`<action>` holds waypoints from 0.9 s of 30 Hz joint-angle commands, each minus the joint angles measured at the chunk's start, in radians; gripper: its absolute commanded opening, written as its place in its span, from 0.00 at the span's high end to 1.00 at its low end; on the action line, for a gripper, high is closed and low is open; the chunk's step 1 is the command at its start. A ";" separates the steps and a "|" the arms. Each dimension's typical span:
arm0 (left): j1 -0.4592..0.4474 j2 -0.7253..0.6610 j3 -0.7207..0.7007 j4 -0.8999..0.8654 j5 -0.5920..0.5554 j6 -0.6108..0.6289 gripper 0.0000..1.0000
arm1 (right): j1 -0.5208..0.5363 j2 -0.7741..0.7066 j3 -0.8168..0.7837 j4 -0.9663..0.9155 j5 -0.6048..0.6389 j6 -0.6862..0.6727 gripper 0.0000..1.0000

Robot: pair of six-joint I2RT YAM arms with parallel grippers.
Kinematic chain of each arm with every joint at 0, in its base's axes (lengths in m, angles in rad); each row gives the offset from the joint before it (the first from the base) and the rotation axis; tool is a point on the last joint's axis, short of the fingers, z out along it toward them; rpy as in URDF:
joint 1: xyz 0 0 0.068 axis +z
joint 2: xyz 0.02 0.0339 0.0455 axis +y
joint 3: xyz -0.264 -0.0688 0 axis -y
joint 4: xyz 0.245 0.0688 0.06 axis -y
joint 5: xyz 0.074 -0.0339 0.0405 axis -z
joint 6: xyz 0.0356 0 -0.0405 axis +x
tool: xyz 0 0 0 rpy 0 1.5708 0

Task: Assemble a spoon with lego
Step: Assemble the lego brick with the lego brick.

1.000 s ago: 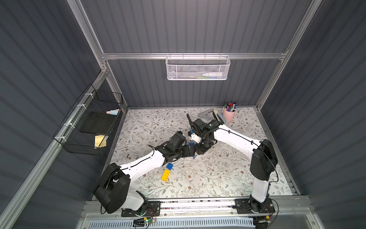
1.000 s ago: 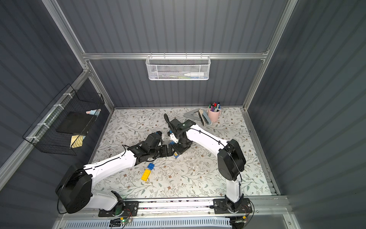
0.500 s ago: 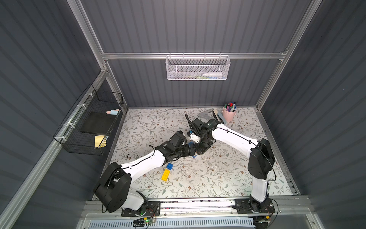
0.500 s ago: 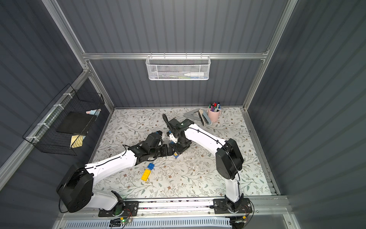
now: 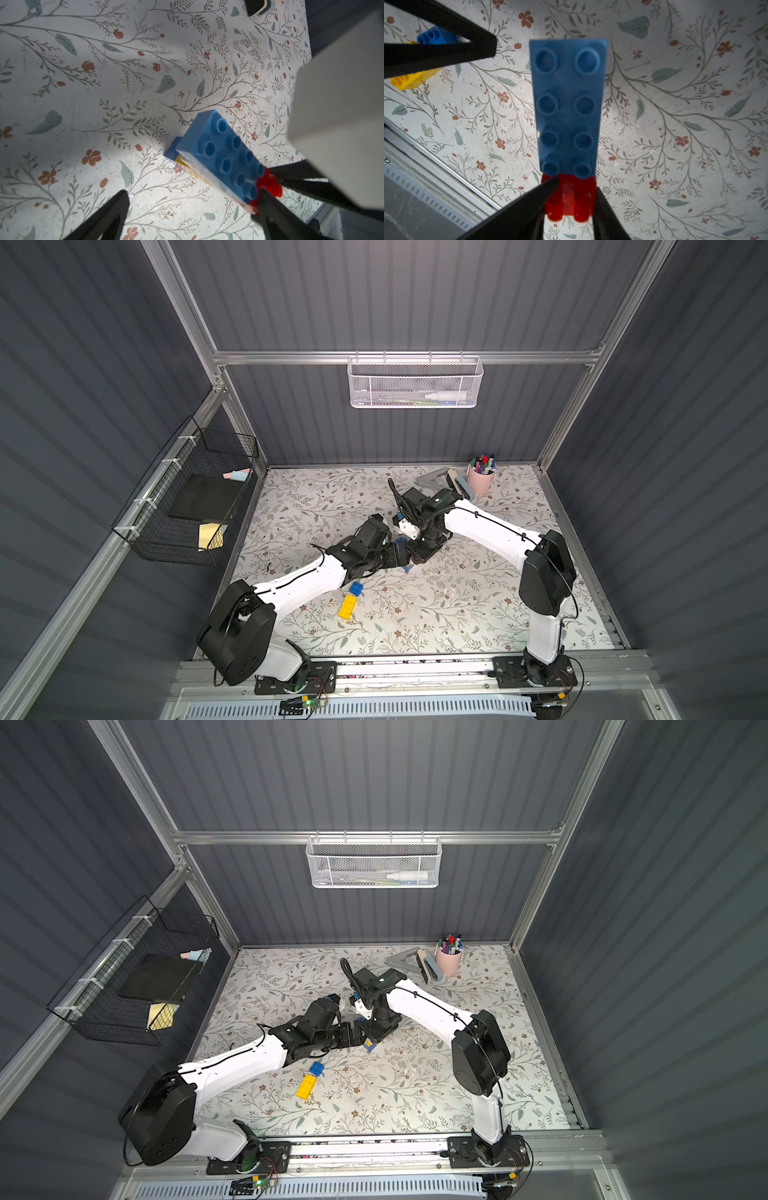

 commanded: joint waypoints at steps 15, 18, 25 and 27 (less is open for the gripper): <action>-0.003 0.008 -0.016 -0.034 0.012 0.001 0.01 | 0.016 0.021 0.033 0.013 -0.033 -0.006 0.61; -0.002 0.006 -0.011 -0.039 0.014 0.001 0.01 | 0.016 0.021 0.036 0.010 -0.036 -0.007 0.60; -0.002 -0.002 -0.015 -0.034 0.009 0.003 0.01 | 0.016 0.018 0.038 0.016 -0.037 -0.004 0.57; -0.002 0.001 -0.013 -0.033 0.014 0.003 0.01 | 0.016 0.019 0.040 0.017 -0.035 -0.002 0.57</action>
